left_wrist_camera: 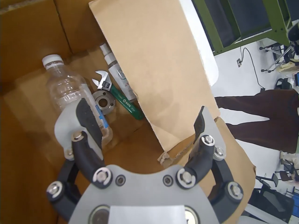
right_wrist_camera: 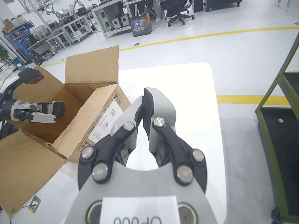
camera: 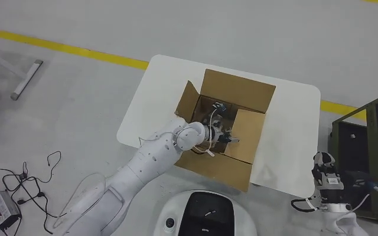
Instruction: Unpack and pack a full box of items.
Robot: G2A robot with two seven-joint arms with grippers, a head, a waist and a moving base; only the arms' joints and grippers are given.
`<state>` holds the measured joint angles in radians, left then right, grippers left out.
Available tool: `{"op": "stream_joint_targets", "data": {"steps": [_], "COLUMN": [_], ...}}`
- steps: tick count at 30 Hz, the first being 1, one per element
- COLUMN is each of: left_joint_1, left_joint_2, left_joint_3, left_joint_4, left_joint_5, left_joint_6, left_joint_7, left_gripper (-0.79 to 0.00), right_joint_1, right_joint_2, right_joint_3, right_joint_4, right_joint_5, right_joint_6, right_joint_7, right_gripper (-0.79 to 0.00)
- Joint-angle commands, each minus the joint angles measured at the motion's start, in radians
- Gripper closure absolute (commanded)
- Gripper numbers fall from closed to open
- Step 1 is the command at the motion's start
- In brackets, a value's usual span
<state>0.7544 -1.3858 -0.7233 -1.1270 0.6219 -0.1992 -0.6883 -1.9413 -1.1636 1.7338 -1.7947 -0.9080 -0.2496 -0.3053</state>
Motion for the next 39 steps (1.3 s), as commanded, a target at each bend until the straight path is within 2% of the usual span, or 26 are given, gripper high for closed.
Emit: {"op": "stream_joint_targets", "data": {"steps": [1, 11, 18, 22, 26, 28, 29, 30, 32, 33, 34, 35, 39], "left_joint_1": [-0.018, -0.06, -0.069, -0.084, -0.09, -0.096, -0.098, -0.102, -0.109, -0.112, -0.113, -0.116, -0.122], "left_joint_2": [-0.012, -0.053, -0.076, -0.092, -0.108, -0.115, -0.117, -0.119, -0.121, -0.122, -0.122, -0.121, -0.118], "left_joint_3": [0.013, 0.034, 0.048, 0.071, 0.071, 0.066, 0.059, 0.054, 0.043, 0.041, 0.034, 0.028, 0.01], "left_joint_4": [0.042, 0.185, 0.226, 0.259, 0.296, 0.312, 0.317, 0.323, 0.329, 0.328, 0.326, 0.33, 0.333], "left_joint_5": [-0.021, -0.128, -0.2, -0.181, -0.235, -0.266, -0.295, -0.31, -0.342, -0.348, -0.367, -0.373, -0.396], "left_joint_6": [-0.005, -0.069, -0.117, -0.092, -0.096, -0.108, -0.116, -0.122, -0.14, -0.155, -0.174, -0.183, -0.198], "left_joint_7": [0.006, 0.007, -0.034, -0.028, -0.039, -0.048, -0.054, -0.061, -0.073, -0.083, -0.091, -0.096, -0.11], "left_gripper": [-0.785, -0.785, -0.785, -0.785, -0.785, -0.573, -0.379, -0.332, -0.185, -0.166, -0.022, 0.0, 0.0], "right_joint_1": [0.0, 0.016, 0.029, 0.033, 0.033, 0.034, 0.034, 0.035, 0.038, 0.04, 0.041, 0.043, 0.049], "right_joint_2": [-0.001, -0.005, -0.01, -0.012, -0.014, -0.015, -0.016, -0.017, -0.018, -0.018, -0.019, -0.019, -0.021], "right_joint_3": [0.0, 0.014, 0.011, 0.01, 0.011, 0.009, 0.007, 0.006, 0.003, 0.002, 0.0, -0.001, -0.005], "right_joint_4": [0.001, 0.054, 0.076, 0.076, 0.076, 0.081, 0.083, 0.085, 0.089, 0.09, 0.092, 0.092, 0.093], "right_joint_5": [0.008, 0.021, 0.034, 0.031, 0.032, 0.031, 0.029, 0.028, 0.027, 0.027, 0.025, 0.024, 0.024], "right_joint_6": [-0.015, -0.029, -0.026, -0.027, -0.03, -0.03, -0.03, -0.03, -0.03, -0.029, -0.03, -0.029, -0.028], "right_joint_7": [-0.012, 0.016, 0.034, 0.039, 0.041, 0.044, 0.046, 0.048, 0.05, 0.052, 0.054, 0.056, 0.064], "right_gripper": [0.0, 0.0, 0.0, 0.0, 0.0, 0.0, 0.0, 0.0, 0.0, 0.0, 0.0, 0.0, 0.0]}}
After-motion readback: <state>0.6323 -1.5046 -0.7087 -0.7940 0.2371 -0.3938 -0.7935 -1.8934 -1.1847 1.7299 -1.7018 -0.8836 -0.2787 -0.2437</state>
